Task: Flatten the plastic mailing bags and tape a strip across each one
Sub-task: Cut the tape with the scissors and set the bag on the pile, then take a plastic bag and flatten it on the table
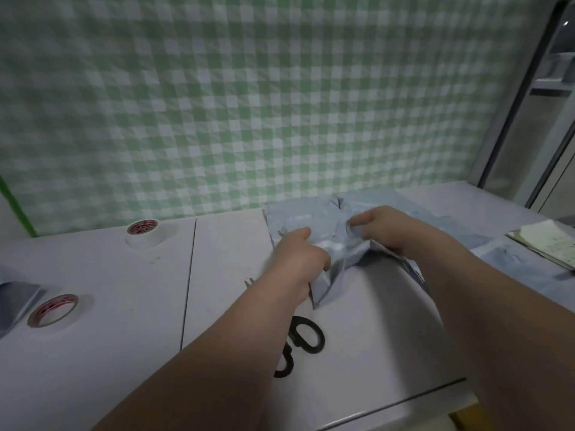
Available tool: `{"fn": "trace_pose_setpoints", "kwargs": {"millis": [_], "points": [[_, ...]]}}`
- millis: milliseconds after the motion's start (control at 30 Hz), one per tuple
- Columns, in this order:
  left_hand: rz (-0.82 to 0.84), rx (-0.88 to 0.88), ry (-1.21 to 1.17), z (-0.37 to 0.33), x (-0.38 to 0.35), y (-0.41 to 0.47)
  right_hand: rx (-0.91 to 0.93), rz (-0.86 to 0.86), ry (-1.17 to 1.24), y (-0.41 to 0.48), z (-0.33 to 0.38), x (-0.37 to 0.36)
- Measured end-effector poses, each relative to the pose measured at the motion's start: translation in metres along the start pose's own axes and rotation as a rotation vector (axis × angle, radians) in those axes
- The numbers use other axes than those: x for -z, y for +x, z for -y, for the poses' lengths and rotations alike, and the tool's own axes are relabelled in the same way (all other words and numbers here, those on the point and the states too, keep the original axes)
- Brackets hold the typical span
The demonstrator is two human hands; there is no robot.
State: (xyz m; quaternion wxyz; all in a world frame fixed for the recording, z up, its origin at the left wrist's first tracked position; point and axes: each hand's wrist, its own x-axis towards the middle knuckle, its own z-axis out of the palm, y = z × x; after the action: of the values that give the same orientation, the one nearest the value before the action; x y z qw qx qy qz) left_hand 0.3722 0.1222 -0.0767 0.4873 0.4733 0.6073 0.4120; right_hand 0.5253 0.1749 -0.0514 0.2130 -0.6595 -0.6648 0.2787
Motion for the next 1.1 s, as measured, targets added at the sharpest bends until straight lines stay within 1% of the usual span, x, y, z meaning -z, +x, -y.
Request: {"fn": "trace_pose_setpoints", "kwargs": {"millis": [67, 100, 167, 200, 267, 333, 367, 400, 467, 533, 600, 700, 767, 833, 933, 1000, 1033, 1100], "points": [[-0.019, 0.023, 0.047, 0.002, -0.002, 0.001, 0.025, 0.059, -0.320, -0.002, 0.002, -0.001], [-0.025, 0.032, -0.002, 0.003, -0.002, 0.002, 0.037, 0.077, -0.445, -0.003, 0.003, -0.001], [-0.074, 0.029, -0.046, 0.003, -0.001, 0.001, 0.029, 0.077, -0.592, -0.004, 0.008, -0.002], [-0.117, 0.019, 0.002, 0.003, 0.000, 0.002, 0.011, 0.061, -0.640, -0.006, 0.012, -0.002], [-0.147, 0.001, 0.173, 0.004, 0.002, 0.001, -0.027, -0.019, -0.707, -0.010, 0.017, -0.002], [-0.122, -0.012, 0.358, 0.001, 0.005, -0.005, -0.011, -0.149, -0.808, -0.015, 0.017, -0.008], [-0.093, -0.012, 0.420, 0.000, 0.007, -0.008, 0.004, -0.182, -0.881, -0.018, 0.017, -0.012], [-0.060, -0.004, 0.483, -0.002, 0.009, -0.011, -0.001, -0.161, -0.946, -0.024, 0.016, -0.017], [0.021, 0.008, 0.613, -0.005, 0.017, -0.018, -0.069, -0.024, -1.008, -0.036, 0.017, -0.025], [0.053, -0.015, 0.663, -0.009, 0.029, -0.027, -0.151, 0.073, -1.044, -0.044, 0.021, -0.029], [0.007, -0.085, 0.673, -0.011, 0.047, -0.036, -0.163, 0.065, -1.055, -0.050, 0.031, -0.032], [-0.141, -0.151, 0.724, -0.016, 0.086, -0.050, -0.095, -0.008, -0.927, -0.057, 0.063, -0.045], [-0.259, -0.178, 0.733, -0.016, 0.123, -0.060, 0.007, -0.017, -0.845, -0.065, 0.093, -0.064], [-0.394, -0.163, 0.765, -0.011, 0.163, -0.069, 0.137, -0.012, -0.763, -0.075, 0.121, -0.086], [-0.594, -0.065, 0.823, 0.004, 0.222, -0.081, 0.286, 0.037, -0.625, -0.091, 0.158, -0.120], [-0.706, 0.058, 0.889, 0.021, 0.260, -0.089, 0.338, 0.068, -0.579, -0.100, 0.181, -0.142], [-0.737, 0.116, 0.940, 0.030, 0.276, -0.093, 0.354, 0.086, -0.565, -0.104, 0.191, -0.152], [-0.721, 0.235, 1.040, 0.049, 0.303, -0.101, 0.370, 0.127, -0.552, -0.112, 0.208, -0.171]]}}
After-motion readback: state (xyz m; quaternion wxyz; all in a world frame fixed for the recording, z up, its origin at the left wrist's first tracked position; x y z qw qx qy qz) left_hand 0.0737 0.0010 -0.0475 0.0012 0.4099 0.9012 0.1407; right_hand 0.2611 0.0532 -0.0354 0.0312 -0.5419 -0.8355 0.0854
